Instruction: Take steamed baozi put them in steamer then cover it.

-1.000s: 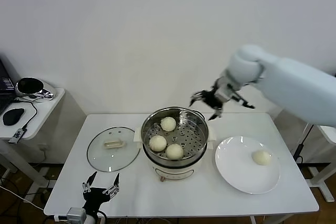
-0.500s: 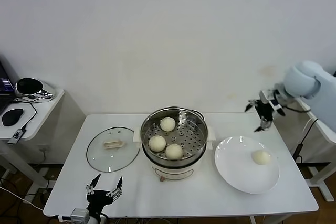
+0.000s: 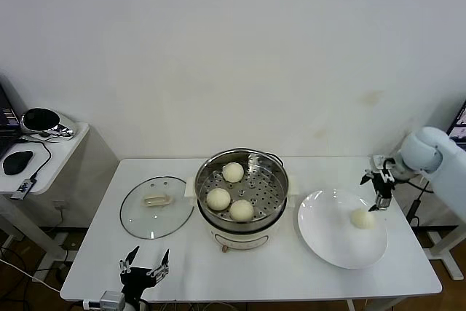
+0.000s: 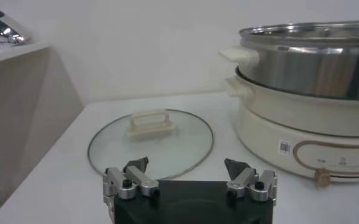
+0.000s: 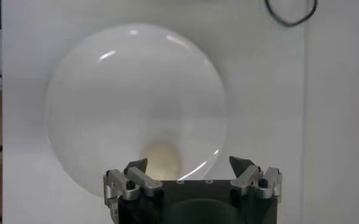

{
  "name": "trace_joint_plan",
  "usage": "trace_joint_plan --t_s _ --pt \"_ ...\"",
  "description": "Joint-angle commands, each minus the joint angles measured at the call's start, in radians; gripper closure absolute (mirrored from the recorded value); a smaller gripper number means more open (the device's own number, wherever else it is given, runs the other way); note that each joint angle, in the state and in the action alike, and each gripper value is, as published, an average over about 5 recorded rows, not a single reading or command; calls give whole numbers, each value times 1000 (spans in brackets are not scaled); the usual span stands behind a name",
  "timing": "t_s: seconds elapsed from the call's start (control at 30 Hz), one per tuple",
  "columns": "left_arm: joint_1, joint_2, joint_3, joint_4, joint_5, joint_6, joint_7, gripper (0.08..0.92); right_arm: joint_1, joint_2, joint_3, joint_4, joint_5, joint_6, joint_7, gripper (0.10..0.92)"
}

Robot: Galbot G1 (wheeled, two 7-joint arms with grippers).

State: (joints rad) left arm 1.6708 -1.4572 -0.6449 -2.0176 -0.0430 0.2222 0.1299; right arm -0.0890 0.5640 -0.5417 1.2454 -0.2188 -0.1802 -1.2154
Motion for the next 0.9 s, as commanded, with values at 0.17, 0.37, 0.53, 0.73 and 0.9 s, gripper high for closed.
trace_joint_plan --t_s 0.17,0.37,0.53,0.73,0.9 --pt "6 -1 -1 7 6 1 0 177 -156 103 90 -133 -113 71 57 203" --pt "6 -3 -1 14 7 0 -1 177 -165 125 90 -160 -145 86 69 203" --pt "5 -3 0 17 7 0 -1 177 -168 136 90 -175 -162 94 74 203" --pt "3 -2 0 20 7 0 -1 177 -167 139 91 -187 -170 100 79 203" --pt "3 -2 1 20 7 0 -1 177 -163 141 91 -192 -170 99 91 203"
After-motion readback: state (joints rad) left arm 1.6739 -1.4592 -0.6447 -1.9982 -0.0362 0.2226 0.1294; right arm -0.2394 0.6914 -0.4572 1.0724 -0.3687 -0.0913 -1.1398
